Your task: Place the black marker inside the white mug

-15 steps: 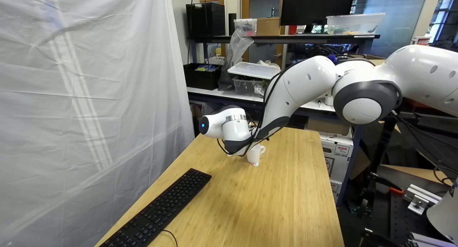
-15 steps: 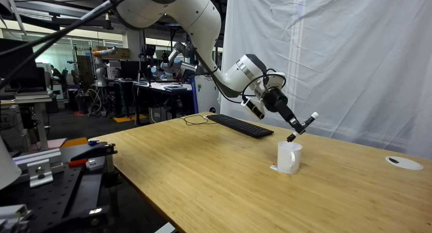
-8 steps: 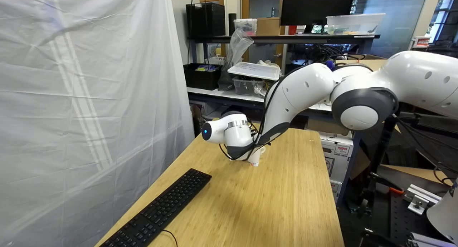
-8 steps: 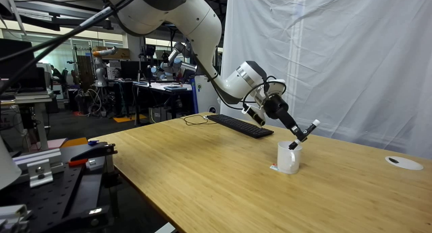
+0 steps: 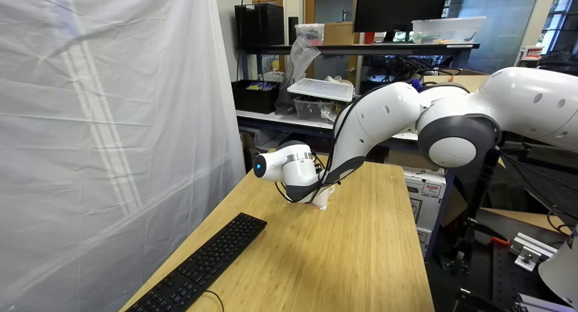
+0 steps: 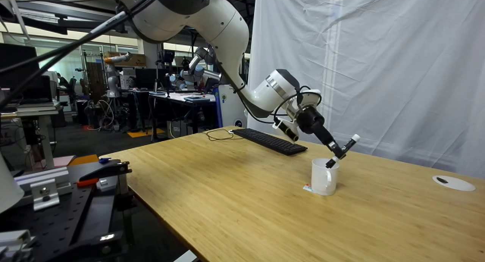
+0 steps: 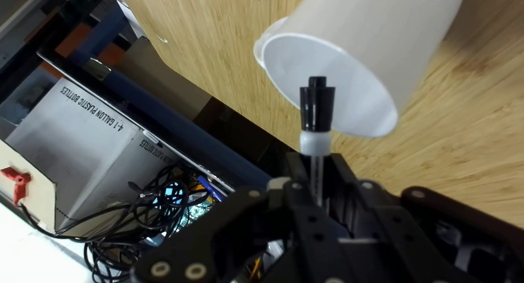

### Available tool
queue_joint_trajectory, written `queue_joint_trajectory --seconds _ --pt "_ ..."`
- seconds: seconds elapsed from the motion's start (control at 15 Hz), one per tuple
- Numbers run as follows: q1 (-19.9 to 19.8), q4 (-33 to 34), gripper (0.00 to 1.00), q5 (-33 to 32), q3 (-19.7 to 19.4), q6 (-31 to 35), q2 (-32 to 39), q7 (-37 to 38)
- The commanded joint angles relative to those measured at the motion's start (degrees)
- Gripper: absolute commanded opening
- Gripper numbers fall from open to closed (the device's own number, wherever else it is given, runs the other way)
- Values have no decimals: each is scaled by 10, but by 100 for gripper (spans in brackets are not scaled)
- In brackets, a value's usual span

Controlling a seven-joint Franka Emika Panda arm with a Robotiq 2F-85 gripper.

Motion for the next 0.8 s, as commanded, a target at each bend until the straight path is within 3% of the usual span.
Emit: queue_joint_trajectory --seconds 0.0,0.47,0.6,0.73 --pt "2 23 45 -9 -7 -1 12 -3" --pt "2 27 94 -7 -6 -3 11 -5" --pt "2 23 100 -5 -4 -3 5 -9" --pt "-2 12 100 -4 3 12 -10 -23"
